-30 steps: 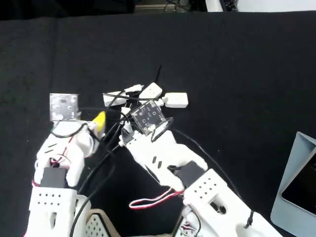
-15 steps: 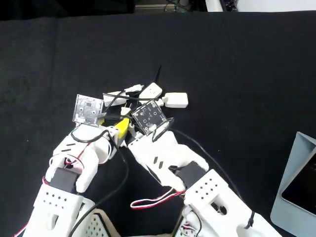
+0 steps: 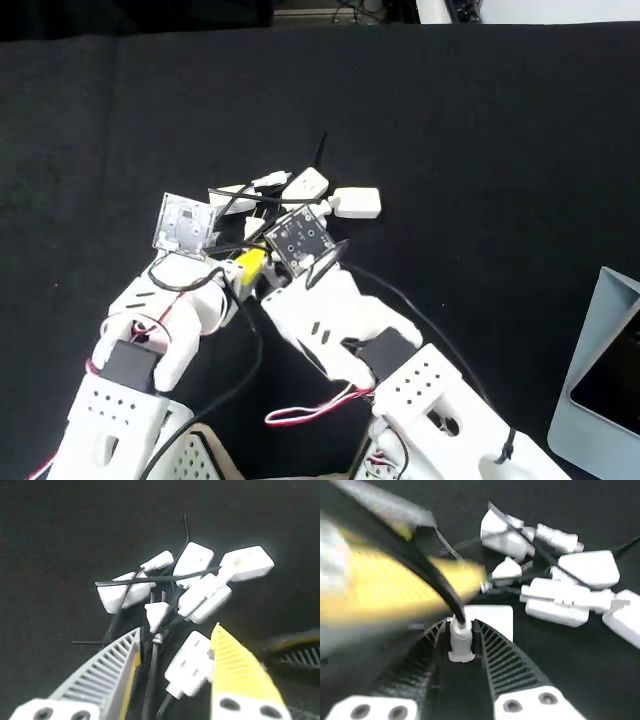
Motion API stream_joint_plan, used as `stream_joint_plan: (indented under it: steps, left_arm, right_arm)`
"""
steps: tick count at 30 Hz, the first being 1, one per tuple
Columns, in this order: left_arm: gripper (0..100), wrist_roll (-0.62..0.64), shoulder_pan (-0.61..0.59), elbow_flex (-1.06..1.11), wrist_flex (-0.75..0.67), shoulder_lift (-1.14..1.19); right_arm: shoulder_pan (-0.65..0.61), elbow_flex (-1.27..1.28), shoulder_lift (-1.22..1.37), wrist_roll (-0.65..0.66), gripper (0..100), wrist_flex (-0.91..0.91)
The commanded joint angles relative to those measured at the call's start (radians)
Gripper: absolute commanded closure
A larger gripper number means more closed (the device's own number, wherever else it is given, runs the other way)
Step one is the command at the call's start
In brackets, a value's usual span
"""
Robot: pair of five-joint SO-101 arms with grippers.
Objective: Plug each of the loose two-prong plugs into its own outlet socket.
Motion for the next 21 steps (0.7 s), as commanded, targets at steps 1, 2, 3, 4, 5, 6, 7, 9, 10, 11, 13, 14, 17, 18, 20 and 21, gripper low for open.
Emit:
stream_joint_plan:
  steps: [1, 2, 3, 4, 5, 6, 7, 9, 10, 11, 13, 14, 17, 18, 20, 21]
  left_arm:
    - [78, 0.005, -0.148, -0.116, 0.143, -0.114]
    - [78, 0.015, -0.196, -0.116, 0.181, -0.155]
    - [78, 0.018, -0.245, -0.110, 0.213, -0.195]
    - [78, 0.018, -0.294, -0.096, 0.241, -0.242]
    - [77, 0.017, -0.341, -0.071, 0.258, -0.290]
    - [77, 0.017, -0.387, -0.044, 0.267, -0.338]
    - [77, 0.017, -0.429, -0.010, 0.272, -0.385]
    - [77, 0.017, -0.496, 0.076, 0.273, -0.480]
    - [77, 0.017, -0.518, 0.114, 0.269, -0.499]
    - [77, 0.017, -0.532, 0.140, 0.262, -0.488]
    - [77, 0.017, -0.541, 0.189, 0.229, -0.456]
    - [77, 0.017, -0.547, 0.208, 0.209, -0.450]
    - [77, 0.015, -0.549, 0.239, 0.192, -0.457]
    - [77, 0.015, -0.549, 0.245, 0.192, -0.462]
    - [77, 0.015, -0.549, 0.246, 0.195, -0.474]
    - [77, 0.015, -0.549, 0.251, 0.195, -0.476]
  right_arm:
    - [0.017, -0.076, -0.021, -0.012, 98.3, 0.043]
    - [0.023, -0.076, -0.019, -0.012, 98.4, 0.043]
    - [0.025, -0.074, -0.019, -0.012, 98.4, 0.037]
    - [0.025, -0.070, -0.019, -0.012, 98.4, 0.023]
    - [0.026, -0.065, -0.018, -0.012, 98.4, 0.009]
    - [0.026, -0.061, -0.007, -0.012, 98.4, -0.008]
    - [0.026, -0.056, 0.008, -0.012, 98.5, -0.028]
    - [0.037, -0.059, 0.062, -0.012, 98.5, -0.061]
    - [0.049, -0.065, 0.096, -0.012, 98.5, -0.083]
    - [0.064, -0.071, 0.131, -0.012, 98.5, -0.114]
    - [0.094, -0.082, 0.203, -0.012, 98.5, -0.176]
    - [0.103, -0.087, 0.234, -0.012, 98.5, -0.201]
    - [0.112, -0.099, 0.312, -0.012, 98.5, -0.255]
    - [0.112, -0.104, 0.329, -0.012, 98.5, -0.265]
    - [0.112, -0.107, 0.358, -0.012, 98.5, -0.293]
    - [0.112, -0.105, 0.371, -0.012, 98.5, -0.311]
